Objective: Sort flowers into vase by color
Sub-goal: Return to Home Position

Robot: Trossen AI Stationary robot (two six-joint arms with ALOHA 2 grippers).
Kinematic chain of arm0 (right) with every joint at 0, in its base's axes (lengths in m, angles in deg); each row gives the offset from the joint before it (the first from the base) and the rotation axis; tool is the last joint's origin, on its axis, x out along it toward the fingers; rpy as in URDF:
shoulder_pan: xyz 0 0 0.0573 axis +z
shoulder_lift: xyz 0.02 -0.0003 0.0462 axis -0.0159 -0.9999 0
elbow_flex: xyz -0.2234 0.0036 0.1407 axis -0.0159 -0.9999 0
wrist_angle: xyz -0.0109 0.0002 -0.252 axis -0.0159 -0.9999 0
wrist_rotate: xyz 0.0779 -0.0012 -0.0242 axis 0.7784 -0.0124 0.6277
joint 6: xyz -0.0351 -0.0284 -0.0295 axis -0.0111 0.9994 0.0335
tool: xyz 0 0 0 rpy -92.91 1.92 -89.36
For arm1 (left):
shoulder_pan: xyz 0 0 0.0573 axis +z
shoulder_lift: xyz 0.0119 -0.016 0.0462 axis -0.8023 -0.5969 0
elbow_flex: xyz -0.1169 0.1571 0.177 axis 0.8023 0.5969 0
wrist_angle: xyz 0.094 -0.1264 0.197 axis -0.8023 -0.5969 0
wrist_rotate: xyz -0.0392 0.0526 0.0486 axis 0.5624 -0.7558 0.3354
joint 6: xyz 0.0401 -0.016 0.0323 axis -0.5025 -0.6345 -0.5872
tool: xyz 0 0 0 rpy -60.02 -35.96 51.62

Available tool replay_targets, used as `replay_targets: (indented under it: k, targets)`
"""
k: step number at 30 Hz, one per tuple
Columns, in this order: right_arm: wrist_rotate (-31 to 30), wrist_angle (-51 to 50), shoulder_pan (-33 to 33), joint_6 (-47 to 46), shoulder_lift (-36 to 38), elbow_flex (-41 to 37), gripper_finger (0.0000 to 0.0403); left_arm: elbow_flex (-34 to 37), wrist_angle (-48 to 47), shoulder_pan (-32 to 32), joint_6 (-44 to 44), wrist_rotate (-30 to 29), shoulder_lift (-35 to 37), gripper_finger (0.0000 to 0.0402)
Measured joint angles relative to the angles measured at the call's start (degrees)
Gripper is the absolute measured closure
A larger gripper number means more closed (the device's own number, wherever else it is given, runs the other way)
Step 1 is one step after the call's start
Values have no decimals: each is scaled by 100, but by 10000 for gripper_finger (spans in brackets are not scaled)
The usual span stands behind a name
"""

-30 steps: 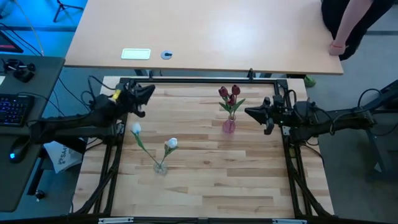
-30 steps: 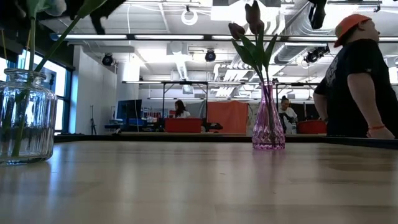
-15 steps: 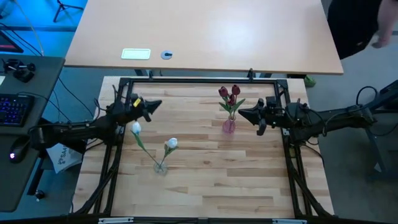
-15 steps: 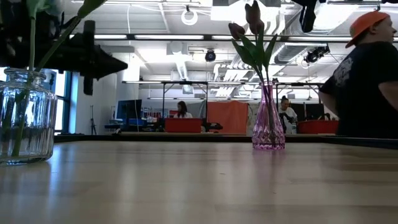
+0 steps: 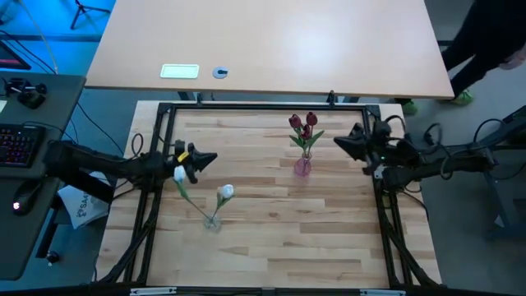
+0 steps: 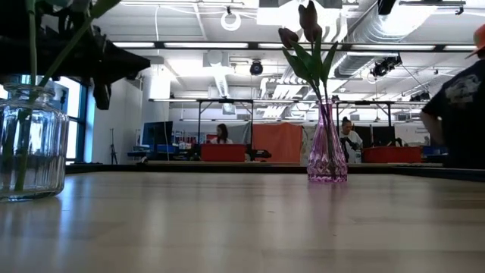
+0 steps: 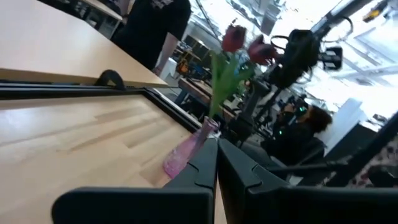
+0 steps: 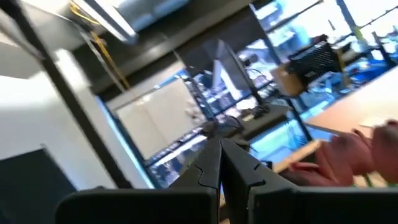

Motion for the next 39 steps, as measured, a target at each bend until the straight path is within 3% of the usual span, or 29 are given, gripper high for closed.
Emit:
replay_targets:
  k: [8, 14, 18, 27, 39]
  targets:
    - [371, -354, 0, -208, 415, 0, 403, 0, -22, -948, -692, -823, 0, 401]
    - [500, -858, 0, -517, 445, 0, 403, -4, -670, -1006, -1926, -721, -2, 401]
    - [557, -894, 0, -557, 447, 0, 403, -4, -877, -1005, -2751, -170, 0, 401]
    - [1183, -1117, 0, -509, 762, 0, 403, -4, -857, -1005, -2735, 32, 236, 401]
    - [1744, -2469, 76, 293, 1463, -4, 403, -4, -847, -1005, -2733, 32, 487, 401]
